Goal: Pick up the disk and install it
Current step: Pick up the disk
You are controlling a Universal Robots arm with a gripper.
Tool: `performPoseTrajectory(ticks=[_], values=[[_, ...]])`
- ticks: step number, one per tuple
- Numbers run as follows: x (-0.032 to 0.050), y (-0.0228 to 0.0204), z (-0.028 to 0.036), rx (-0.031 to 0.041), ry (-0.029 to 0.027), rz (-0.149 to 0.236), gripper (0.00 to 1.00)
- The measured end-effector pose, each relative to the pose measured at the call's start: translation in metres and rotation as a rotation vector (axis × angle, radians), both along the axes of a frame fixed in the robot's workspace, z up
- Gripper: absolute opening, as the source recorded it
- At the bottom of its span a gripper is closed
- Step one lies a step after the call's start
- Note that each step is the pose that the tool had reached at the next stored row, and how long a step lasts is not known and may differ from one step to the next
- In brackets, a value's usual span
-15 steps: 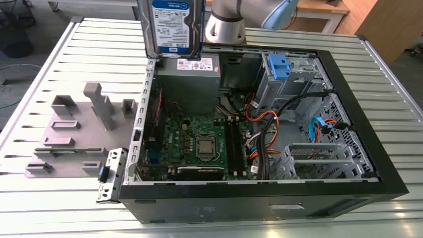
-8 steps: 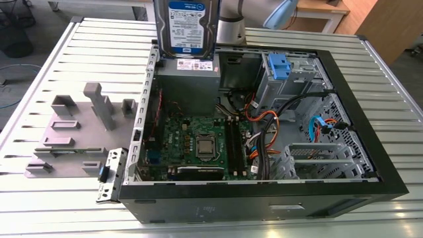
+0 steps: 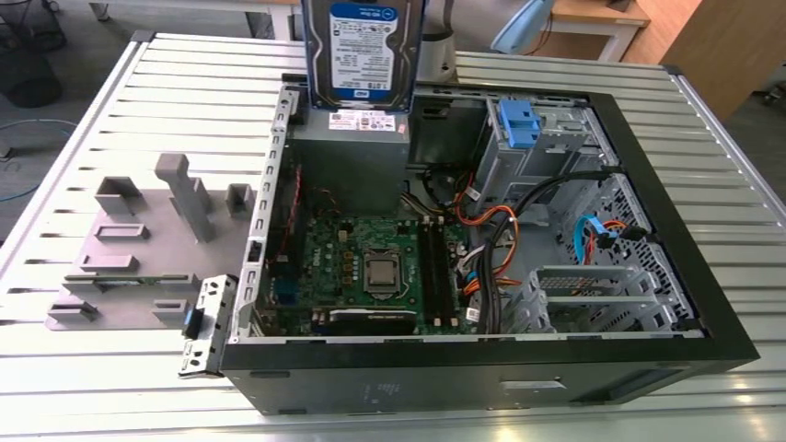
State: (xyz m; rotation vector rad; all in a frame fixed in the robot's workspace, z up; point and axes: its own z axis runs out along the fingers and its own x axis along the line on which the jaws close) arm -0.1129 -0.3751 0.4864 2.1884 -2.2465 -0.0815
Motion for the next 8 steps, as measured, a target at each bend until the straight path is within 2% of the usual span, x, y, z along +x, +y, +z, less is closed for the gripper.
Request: performPoseTrajectory(ticks=[8], values=[[0.0018,0.0,0.0,0.0001,0.0,0.0,0.35]])
